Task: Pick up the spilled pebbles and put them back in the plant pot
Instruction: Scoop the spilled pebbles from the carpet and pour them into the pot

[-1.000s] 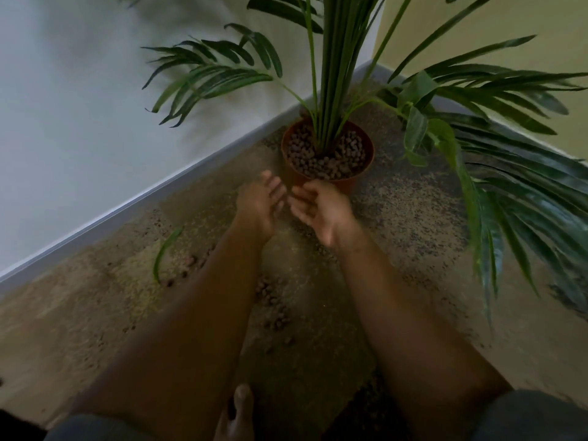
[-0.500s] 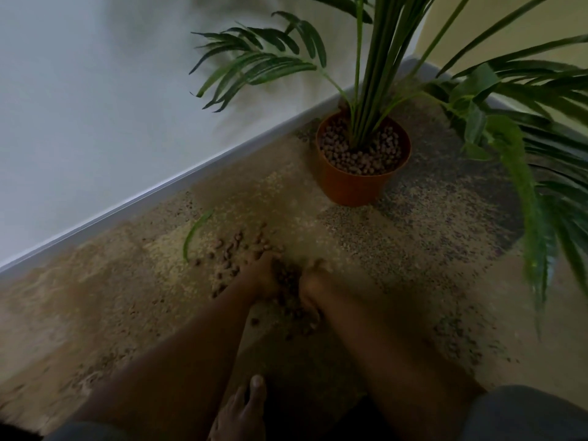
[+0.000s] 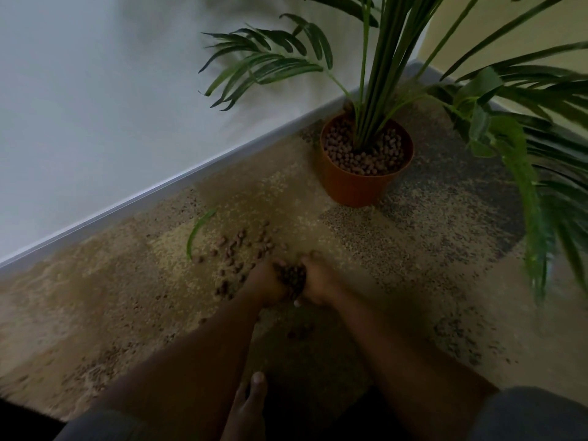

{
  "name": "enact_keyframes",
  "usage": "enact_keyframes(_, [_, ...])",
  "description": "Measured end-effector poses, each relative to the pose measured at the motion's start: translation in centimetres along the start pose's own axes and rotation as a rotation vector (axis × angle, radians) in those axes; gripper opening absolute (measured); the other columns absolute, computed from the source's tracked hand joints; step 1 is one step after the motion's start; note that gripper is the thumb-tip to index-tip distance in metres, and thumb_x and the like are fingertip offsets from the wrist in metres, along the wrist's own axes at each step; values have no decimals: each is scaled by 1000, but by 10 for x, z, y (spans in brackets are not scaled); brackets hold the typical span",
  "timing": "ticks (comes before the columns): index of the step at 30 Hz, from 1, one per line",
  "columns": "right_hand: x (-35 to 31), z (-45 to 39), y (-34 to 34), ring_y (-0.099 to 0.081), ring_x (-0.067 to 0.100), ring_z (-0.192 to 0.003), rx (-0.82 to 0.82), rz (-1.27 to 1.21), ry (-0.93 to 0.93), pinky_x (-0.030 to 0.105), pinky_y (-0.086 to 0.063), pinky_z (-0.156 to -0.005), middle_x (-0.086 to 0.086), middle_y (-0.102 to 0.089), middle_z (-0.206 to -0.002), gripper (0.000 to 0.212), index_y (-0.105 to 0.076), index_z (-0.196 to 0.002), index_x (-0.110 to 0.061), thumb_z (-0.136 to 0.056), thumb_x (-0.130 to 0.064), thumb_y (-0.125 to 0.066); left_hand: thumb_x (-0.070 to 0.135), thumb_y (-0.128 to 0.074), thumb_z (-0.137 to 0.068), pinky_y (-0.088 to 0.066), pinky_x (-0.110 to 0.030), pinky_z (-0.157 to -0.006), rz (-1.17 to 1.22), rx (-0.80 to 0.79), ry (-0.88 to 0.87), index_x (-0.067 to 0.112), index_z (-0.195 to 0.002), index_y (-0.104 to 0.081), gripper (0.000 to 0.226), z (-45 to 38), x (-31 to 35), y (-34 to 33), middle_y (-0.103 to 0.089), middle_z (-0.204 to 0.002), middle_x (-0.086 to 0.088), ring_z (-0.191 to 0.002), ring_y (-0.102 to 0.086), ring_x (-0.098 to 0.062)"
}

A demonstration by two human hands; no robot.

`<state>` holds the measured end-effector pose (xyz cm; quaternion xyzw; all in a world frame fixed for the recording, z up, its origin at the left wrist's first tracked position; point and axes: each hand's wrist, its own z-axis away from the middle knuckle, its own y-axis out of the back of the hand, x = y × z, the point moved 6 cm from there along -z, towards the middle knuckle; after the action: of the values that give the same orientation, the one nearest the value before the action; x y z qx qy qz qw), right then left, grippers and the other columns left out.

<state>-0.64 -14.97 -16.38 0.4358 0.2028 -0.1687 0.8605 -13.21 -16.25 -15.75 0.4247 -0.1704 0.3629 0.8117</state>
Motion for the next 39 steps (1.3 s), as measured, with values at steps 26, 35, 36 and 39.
enact_keyframes(26, [1,1,-10,-53,14,-66,-202,-1905,-393,20,-48,-51,7,-54,-75,21,-58,-97,-2,-96,-23,-55,24,-37,-99,-28,-13,-43,1777,-78,364,19,-76,-53,28,0,20,-13,-52,-66,4,-56,-45,-4])
enact_keyframes(35, [-17,-6,14,-61,21,-66,86,-2281,-366,28,-57,-48,10,-55,-79,28,-55,-87,-6,-101,-19,-35,15,-40,-100,-53,-15,-50,1769,120,275,15,-99,-62,21,-1,56,-6,-64,-92,-5,-73,-57,-10])
enact_keyframes(36, [-19,-7,18,-61,21,-66,111,-2288,-348,29,-58,-52,10,-56,-76,28,-55,-86,-7,-101,-19,-35,16,-41,-100,-53,-16,-51,1746,133,259,16,-107,-62,22,-2,60,-5,-64,-93,-3,-73,-57,-9])
enact_keyframes(39, [-22,-9,29,-63,21,-70,133,-2315,-283,33,-58,-68,8,-61,-71,31,-57,-82,-10,-100,-20,-33,12,-39,-101,-55,-19,-57,1687,150,198,18,-130,-56,34,-4,71,-2,-67,-102,0,-79,-61,-8])
